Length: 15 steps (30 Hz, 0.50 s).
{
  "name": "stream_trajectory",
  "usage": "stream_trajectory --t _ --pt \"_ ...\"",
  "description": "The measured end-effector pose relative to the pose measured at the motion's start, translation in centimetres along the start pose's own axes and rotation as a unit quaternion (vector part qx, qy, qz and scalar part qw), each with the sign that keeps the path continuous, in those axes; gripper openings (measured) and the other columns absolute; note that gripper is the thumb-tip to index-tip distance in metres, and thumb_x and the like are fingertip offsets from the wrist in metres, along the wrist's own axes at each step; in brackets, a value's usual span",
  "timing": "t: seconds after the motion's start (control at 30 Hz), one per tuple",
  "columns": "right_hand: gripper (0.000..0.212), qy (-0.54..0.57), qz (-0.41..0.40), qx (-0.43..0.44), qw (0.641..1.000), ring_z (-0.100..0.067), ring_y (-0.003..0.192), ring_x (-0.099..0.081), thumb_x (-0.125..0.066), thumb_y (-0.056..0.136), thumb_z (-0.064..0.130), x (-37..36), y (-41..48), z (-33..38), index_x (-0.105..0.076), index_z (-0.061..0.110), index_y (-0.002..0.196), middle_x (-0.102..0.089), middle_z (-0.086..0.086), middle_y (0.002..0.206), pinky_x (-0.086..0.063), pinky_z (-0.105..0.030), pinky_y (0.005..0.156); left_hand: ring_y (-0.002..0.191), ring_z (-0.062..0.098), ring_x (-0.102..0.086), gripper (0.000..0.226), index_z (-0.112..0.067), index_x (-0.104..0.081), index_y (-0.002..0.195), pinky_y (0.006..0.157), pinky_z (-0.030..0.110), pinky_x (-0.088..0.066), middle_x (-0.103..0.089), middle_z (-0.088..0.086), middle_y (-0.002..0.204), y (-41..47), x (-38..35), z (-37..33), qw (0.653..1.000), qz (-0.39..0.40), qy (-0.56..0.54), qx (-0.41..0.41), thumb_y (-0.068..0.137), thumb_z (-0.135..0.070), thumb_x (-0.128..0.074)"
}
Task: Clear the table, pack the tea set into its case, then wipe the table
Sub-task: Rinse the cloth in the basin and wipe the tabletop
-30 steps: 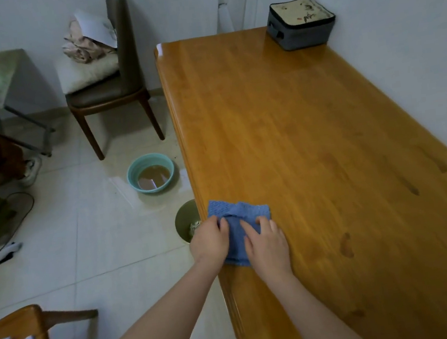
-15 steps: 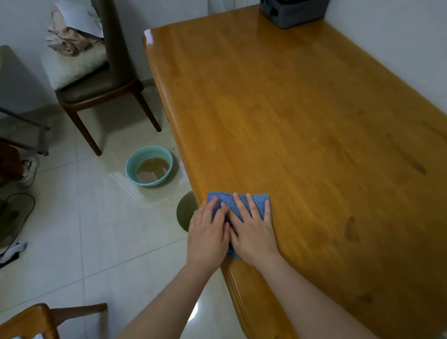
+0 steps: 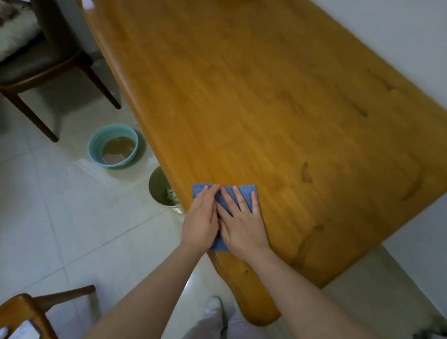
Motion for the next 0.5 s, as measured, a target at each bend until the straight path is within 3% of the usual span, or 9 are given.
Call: stream_trajectory --t 0.2,0.3,0.5 --pt "0.048 0.010 0.009 -0.032 0.999 -0.021 0.148 -0.019 -0.031 0.101 0.039 0.3 -5.0 -0.2 -0.041 0.026 0.146 -0.031 0.004 0.157 -0.014 -0.054 0.117 0.145 0.016 -0.020 0.065 -0.010 -0.028 0.149 0.120 0.034 -0.016 -0.029 0.005 0.155 -4.6 -2.6 -0.7 0.990 0.045 0.117 -0.064 0.091 -0.035 -0.013" --pt "0.050 0.020 0.000 -0.040 0.999 -0.019 0.148 -0.018 -0.032 0.100 0.036 0.4 -6.8 -0.1 -0.035 0.024 0.149 -0.029 0.006 0.158 -0.014 -0.053 0.117 0.145 0.017 -0.021 0.061 -0.006 -0.026 0.149 0.119 0.032 -0.015 -0.031 0.008 0.155 -6.2 -3.5 -0.9 0.986 0.046 0.143 -0.076 0.094 -0.033 -0.019" --pt "0.052 0.008 0.013 -0.030 0.999 -0.018 0.149 -0.016 -0.031 0.101 0.035 0.6 -9.1 -0.2 -0.031 0.022 0.151 -0.027 0.005 0.159 -0.014 -0.053 0.117 0.141 0.024 -0.032 0.058 -0.001 -0.033 0.145 0.116 0.042 -0.025 -0.037 0.014 0.151 -8.2 -4.4 -1.2 0.971 0.051 0.209 -0.107 0.096 -0.030 -0.029"
Point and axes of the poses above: each hand's wrist, its own y-axis towards the middle knuckle, its own x-axis out of the back of the hand, z = x × y, the point moved 4 cm from there along y, towards the middle knuckle
